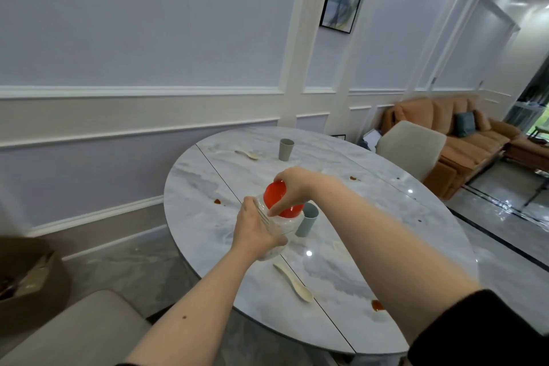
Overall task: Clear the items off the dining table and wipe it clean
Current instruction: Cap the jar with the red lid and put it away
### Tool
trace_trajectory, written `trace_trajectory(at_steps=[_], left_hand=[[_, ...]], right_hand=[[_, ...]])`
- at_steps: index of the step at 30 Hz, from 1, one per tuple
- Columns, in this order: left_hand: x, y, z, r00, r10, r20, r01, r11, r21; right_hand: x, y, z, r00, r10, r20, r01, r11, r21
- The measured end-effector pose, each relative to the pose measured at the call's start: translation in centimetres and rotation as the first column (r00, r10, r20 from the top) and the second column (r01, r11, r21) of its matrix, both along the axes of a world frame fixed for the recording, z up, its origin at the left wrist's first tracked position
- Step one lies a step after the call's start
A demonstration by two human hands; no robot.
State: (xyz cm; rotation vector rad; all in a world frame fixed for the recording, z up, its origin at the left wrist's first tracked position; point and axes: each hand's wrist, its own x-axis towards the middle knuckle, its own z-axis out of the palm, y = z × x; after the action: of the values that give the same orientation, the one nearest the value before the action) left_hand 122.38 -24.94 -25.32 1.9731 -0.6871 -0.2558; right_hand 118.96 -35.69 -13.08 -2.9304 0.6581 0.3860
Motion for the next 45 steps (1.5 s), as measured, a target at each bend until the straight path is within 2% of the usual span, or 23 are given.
trace_trajectory(at_steps=[7, 14, 32, 40, 43, 45], left_hand=[[-0.5, 0.9, 0.2, 0.999, 0.039, -0.013, -0.039, 0.999, 0.007], [-0.4, 1.1, 0.7, 0.999, 0.032, 0.022, -0.031, 0.998, -0.048], [-0.9, 0.5, 0.0, 0.999, 0.044, 0.005, -0.044, 0.997, -0.058], [-0.1, 1.3, -0.4, 0.999, -0.034, -0.021, 0.033, 0.998, -0.059], [0.0, 1.4, -0.4, 0.998, -0.047, -0.031, 0.044, 0.996, -0.078], [0.1, 1.4, -0.3, 0.998, -0.055, -0.032, 0.052, 0.996, -0.076]], right_hand=[[-0.3, 0.9, 0.2, 0.999, 0.039, 0.026, -0.038, 0.999, -0.014], [-1.6, 0.0, 0.7, 0.978, 0.154, 0.144, -0.173, 0.976, 0.134], [-1.5, 1.9, -1.1, 0.983, 0.059, 0.177, -0.048, 0.997, -0.067], [-2.6, 0.2, -0.8, 0.955, 0.221, 0.2, -0.253, 0.956, 0.151], [-2.7, -0.5, -0.8, 0.946, 0.2, 0.254, -0.268, 0.926, 0.268], [-2.7, -0.7, -0.9, 0.944, 0.187, 0.274, -0.266, 0.919, 0.291]])
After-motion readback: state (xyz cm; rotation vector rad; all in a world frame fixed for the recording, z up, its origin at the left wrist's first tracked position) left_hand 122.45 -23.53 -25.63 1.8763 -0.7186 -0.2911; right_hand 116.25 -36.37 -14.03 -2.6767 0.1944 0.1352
